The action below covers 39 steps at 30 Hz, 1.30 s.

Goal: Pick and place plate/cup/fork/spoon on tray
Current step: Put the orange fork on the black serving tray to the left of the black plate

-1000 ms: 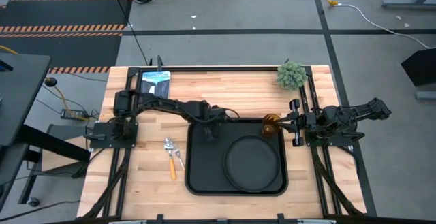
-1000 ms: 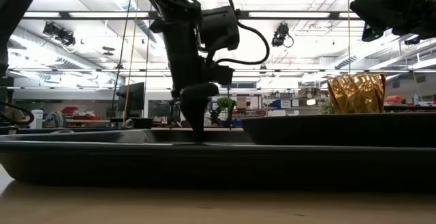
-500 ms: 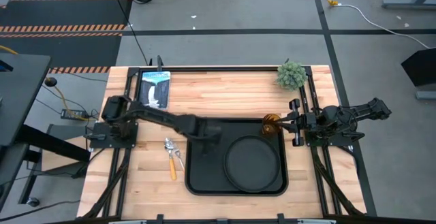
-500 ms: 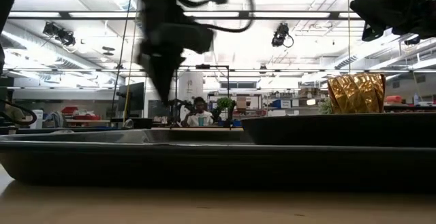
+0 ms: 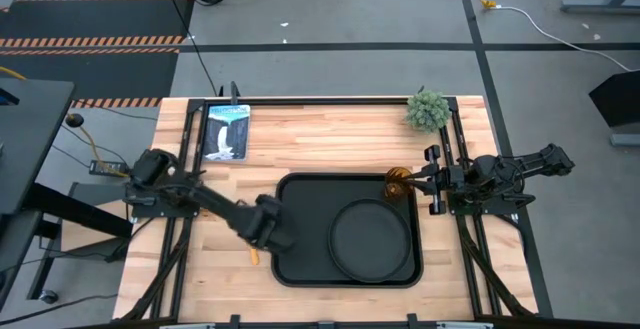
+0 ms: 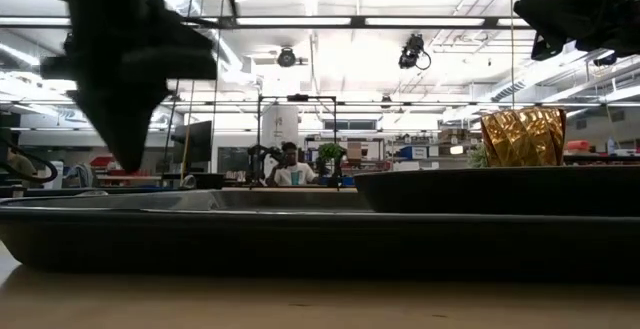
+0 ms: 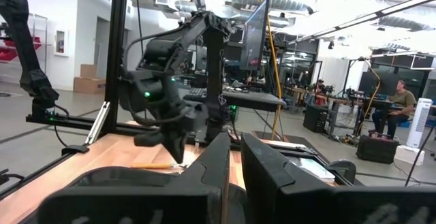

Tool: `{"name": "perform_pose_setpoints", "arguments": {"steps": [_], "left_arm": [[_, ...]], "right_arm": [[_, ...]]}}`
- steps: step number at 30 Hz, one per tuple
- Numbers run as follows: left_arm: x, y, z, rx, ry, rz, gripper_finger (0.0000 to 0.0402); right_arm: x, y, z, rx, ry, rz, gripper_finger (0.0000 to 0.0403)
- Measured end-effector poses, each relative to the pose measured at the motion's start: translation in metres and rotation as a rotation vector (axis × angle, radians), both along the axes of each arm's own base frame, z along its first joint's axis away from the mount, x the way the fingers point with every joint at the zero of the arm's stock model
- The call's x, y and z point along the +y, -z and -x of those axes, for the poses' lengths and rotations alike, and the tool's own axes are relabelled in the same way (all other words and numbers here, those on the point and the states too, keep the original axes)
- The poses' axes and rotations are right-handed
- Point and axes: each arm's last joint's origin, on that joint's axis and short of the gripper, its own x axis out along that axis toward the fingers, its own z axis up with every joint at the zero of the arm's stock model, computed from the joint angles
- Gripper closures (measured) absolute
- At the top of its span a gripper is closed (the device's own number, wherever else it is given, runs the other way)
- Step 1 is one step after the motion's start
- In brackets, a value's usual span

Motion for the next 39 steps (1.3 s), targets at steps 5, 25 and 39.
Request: {"name": "perform_pose_setpoints", "arguments": {"steps": [5,25,39], "left_arm": [[-0.018,-0.004,0.010,-0.101,-0.219,0.033,0.0392],[-0.022,0.036,0.027,-0.196,-0.496,0.132,0.0273],[-0.022,0.029,0.028,-0.179,-0.497,0.133,0.0299]], "right_arm": [[0.000,0.000,0.000,0.000,0.000,0.000,0.0357],[0.000,0.000,0.000,-0.001,0.000,0.000,0.0357],[0.000,0.000,0.000,-0.001,0.000,0.000,0.0357]]}}
